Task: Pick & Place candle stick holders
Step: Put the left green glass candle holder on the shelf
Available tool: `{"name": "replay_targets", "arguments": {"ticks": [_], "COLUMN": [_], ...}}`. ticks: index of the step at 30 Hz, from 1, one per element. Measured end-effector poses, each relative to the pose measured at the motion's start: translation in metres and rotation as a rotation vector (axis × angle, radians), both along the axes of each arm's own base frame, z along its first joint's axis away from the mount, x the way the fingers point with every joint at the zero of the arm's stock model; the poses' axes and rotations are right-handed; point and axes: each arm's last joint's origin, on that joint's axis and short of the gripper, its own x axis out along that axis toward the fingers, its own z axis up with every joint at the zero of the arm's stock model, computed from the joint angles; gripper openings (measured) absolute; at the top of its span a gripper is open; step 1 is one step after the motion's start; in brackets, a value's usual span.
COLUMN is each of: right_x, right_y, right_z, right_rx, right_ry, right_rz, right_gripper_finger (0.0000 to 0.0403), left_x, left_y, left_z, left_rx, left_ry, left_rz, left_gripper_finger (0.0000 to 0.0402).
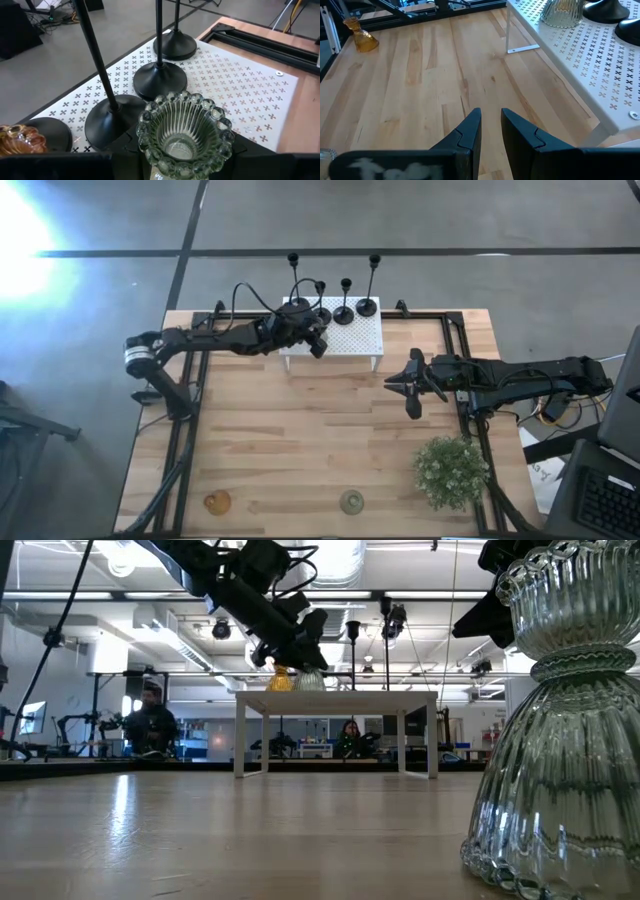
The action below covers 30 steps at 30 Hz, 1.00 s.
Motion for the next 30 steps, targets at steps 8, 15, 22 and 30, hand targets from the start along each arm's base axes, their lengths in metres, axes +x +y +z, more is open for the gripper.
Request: {"name": "replay_targets", "arguments": {"ticks": [8,15,22,30], "right_x": [0.0000,0.0000,-0.0001,0.0000], "right_y": [0.0000,0.0000,0.0000,0.0000], "right_z": [0.0001,0.0001,0.0000,0.0001], "right_rx": [0.000,0.000,0.000,0.000], "right_ry": [-0.001,-0.001,0.000,0.000], "right_rz": [0.000,0.000,0.000,0.000], "right_gripper_finger": [0.0068,0.0068,0.0068,0.0068], "left_x": [-0.0007,-0.0002,0.0006,0.0009], "left_y": [-0.0004,-0.0013,-0.0026,-0.0025], "left_z": [-0.0005,-0.0008,-0.0006,0.0007], "left_rx": [-0.007,-0.017,-0.023,-0.019], "left_ry": [0.008,0.007,0.003,0.002], "left_rz": [-0.004,-0.039,-0.093,-0.094], "left_gripper_finger": [0.0131,0.0135,0.0137,0.0139]}}
